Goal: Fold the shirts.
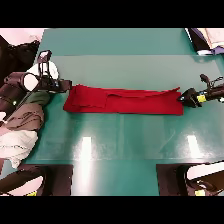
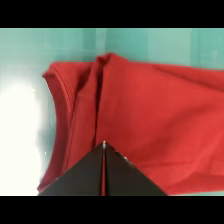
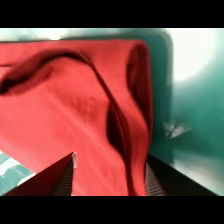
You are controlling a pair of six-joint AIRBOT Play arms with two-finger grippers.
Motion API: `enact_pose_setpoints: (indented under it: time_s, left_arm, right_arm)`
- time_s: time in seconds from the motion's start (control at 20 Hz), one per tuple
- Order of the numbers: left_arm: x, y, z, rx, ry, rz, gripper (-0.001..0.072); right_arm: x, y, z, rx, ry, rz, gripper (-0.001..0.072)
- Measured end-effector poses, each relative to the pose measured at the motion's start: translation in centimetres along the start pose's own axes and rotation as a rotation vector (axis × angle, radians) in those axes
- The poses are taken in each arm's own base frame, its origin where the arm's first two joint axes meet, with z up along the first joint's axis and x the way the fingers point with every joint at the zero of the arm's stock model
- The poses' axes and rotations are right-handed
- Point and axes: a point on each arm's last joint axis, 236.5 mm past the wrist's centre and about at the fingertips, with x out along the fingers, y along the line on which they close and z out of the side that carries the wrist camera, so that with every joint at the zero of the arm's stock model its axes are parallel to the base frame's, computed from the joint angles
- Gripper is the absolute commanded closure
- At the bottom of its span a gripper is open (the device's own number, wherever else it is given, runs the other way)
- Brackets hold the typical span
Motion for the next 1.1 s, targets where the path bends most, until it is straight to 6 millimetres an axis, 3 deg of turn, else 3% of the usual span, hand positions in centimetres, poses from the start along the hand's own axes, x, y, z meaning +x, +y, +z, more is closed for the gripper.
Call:
enact_pose_setpoints:
  time_s: [0.05, 0.1, 0.2, 0.5, 0.75, 0.85, 0.95, 1.1]
  left_arm:
    - [0.2, -0.4, -0.5, 0.001, 0.018, -0.007, 0.0683]
    - [0.5, -0.9, -0.9, 0.006, 0.032, -0.014, 0.0683]
    - [1.3, -2.6, -2.0, 0.026, 0.066, -0.041, 0.0683]
    - [4.3, -11.0, -5.2, 0.105, 0.124, -0.176, 0.0684]
    - [7.2, -19.1, -5.3, 0.217, 0.134, -0.274, 0.0683]
    - [8.6, -21.7, -5.6, 0.258, 0.151, -0.298, 0.0684]
    - [10.1, -23.5, -6.3, 0.291, 0.179, -0.312, 0.0683]
    - [12.1, -24.6, -7.5, 0.314, 0.226, -0.315, 0.0683]
  right_arm:
    - [0.6, 0.3, 0.2, -0.009, -0.005, 0.009, 0.0307]
    - [1.1, 0.7, 0.3, -0.021, -0.007, 0.015, 0.0496]
    - [2.2, 1.3, 0.5, -0.056, -0.006, 0.013, 0.0684]
    - [3.1, 4.2, 0.2, -0.203, 0.025, 0.009, 0.07]
    - [-1.5, 14.6, 1.1, -0.356, -0.107, 0.164, 0.07]
    - [-3.5, 19.4, 0.3, -0.442, -0.148, 0.201, 0.07]
    - [-5.0, 23.9, -1.0, -0.533, -0.18, 0.227, 0.07]
    - [-5.9, 29.5, -3.6, -0.642, -0.186, 0.262, 0.07]
